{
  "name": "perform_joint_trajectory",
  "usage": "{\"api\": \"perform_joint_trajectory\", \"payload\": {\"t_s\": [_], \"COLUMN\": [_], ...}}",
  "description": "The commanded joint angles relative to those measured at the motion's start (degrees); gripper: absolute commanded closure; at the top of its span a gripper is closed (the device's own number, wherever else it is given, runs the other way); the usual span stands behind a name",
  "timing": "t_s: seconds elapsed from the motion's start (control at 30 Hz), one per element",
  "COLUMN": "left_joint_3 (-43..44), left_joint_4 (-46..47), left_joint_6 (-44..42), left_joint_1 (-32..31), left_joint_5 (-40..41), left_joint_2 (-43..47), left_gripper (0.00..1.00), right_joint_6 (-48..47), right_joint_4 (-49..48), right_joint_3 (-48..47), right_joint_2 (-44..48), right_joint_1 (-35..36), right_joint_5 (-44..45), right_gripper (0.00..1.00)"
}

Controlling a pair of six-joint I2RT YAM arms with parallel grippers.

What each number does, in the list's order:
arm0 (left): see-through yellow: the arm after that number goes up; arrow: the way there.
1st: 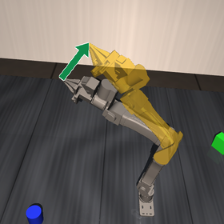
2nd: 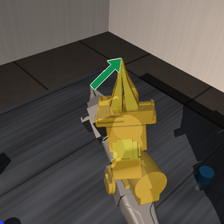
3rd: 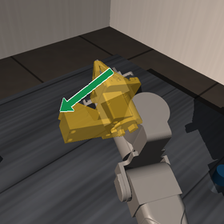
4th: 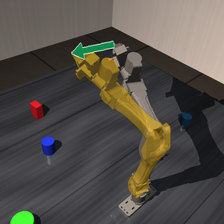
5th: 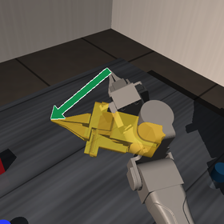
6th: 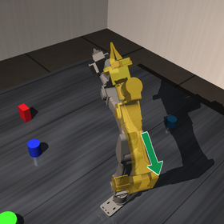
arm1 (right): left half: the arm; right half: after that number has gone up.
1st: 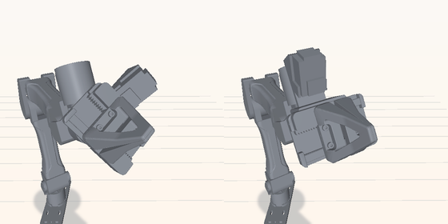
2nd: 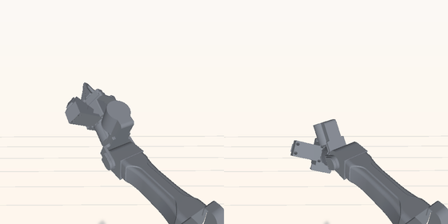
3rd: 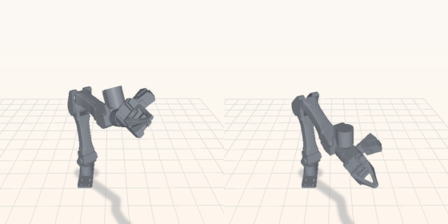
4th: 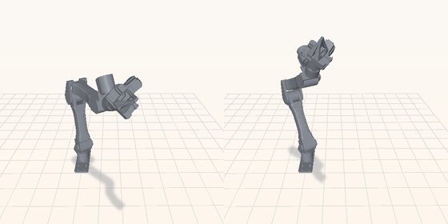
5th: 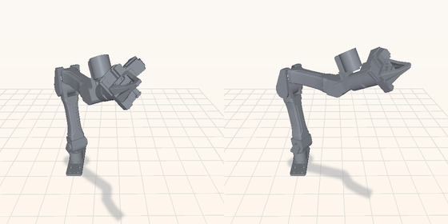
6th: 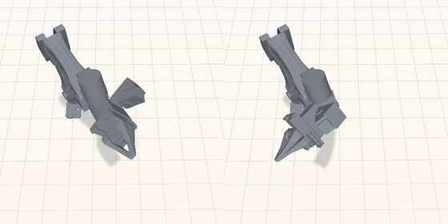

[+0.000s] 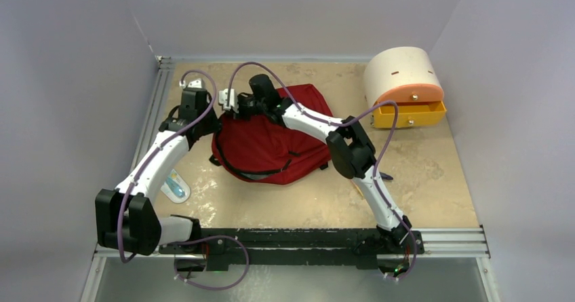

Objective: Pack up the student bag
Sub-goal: Zip the student bag at the center of the board.

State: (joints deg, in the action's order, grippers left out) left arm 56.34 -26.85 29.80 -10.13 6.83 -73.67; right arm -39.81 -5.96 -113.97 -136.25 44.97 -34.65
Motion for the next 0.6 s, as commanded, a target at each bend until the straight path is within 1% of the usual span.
{"api": "perform_joint_trajectory", "payload": {"t_s": [0.0,0.2,0.23,0.33,0.43,0.57], "left_joint_3": [1.2,1.4,1.4,1.3,1.3,1.1], "left_joint_4": [-0.6,-0.9,-1.0,-1.2,-1.4,-1.6], "left_joint_6": [-0.5,-0.7,-0.7,-0.8,-0.8,-1.0], "left_joint_1": [0.5,0.6,0.6,0.6,0.6,0.6], "left_joint_5": [1.2,1.0,1.0,1.1,1.3,1.6], "left_joint_2": [2.9,3.3,3.5,3.6,3.8,4.2], "left_gripper": [1.00,1.00,1.00,1.00,1.00,1.00], "right_joint_6": [11.9,20.8,23.9,26.8,30.4,35.1], "right_joint_4": [-11.9,-14.0,-14.4,-14.4,-12.7,-9.7], "right_joint_3": [2.2,1.1,0.6,-0.3,-2.9,-5.7], "right_joint_2": [4.7,5.2,5.3,5.2,4.0,2.9], "right_joint_1": [-2.2,-4.6,-5.6,-6.3,-6.6,-7.6], "right_joint_5": [8.9,17.4,19.8,22.7,28.6,31.9], "right_gripper": [1.00,1.00,1.00,1.00,1.00,1.00]}}
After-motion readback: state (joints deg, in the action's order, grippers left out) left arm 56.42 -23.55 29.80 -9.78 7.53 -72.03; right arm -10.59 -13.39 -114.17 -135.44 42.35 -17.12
